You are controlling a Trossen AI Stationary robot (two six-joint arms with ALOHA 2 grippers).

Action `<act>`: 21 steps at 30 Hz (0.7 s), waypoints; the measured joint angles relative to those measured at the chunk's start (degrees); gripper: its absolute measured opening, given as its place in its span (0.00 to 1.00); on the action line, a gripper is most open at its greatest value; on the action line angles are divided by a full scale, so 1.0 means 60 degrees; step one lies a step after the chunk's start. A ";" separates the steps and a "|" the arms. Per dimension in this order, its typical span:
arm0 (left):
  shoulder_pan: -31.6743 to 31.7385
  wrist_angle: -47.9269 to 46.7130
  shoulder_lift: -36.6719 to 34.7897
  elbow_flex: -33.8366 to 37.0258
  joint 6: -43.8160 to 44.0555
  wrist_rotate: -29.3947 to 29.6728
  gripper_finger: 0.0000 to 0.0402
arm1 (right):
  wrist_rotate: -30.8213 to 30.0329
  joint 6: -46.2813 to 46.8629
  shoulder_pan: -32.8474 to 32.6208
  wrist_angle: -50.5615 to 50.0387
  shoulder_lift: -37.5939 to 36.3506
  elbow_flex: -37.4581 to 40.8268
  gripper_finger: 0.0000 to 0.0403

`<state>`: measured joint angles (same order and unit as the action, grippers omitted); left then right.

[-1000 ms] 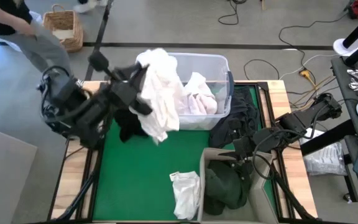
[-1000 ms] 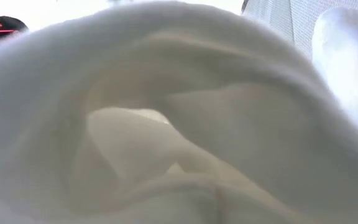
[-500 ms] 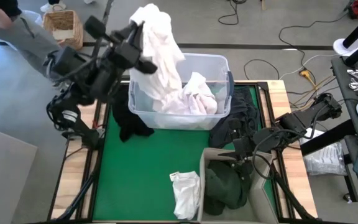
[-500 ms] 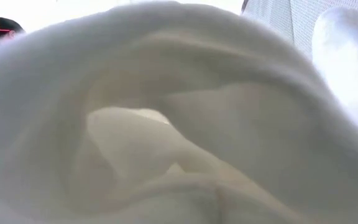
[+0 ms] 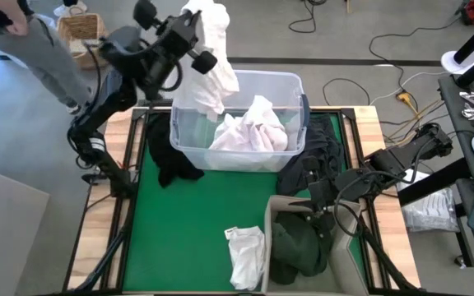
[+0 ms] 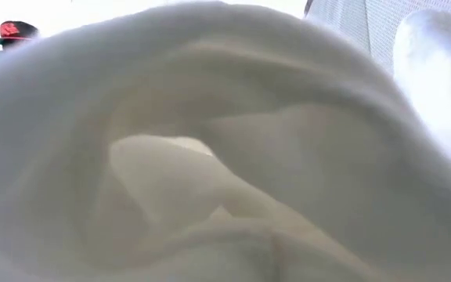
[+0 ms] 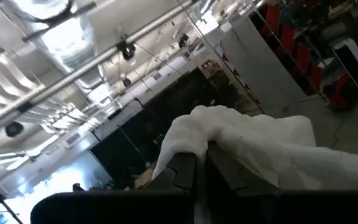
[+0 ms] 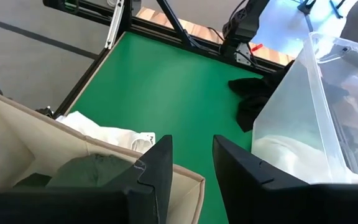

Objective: Sort clothes
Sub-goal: Put the white shirt into the transparent laundry bin

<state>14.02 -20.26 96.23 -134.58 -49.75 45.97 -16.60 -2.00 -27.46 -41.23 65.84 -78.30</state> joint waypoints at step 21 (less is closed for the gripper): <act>0.0776 -0.2672 0.1260 0.0011 0.2070 0.0035 0.00 | -0.0007 -0.0018 0.0000 -0.0004 0.0000 0.0000 0.27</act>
<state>18.68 -36.29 103.79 -134.52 -37.33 46.18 -16.64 -2.11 -27.46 -41.25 65.84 -78.30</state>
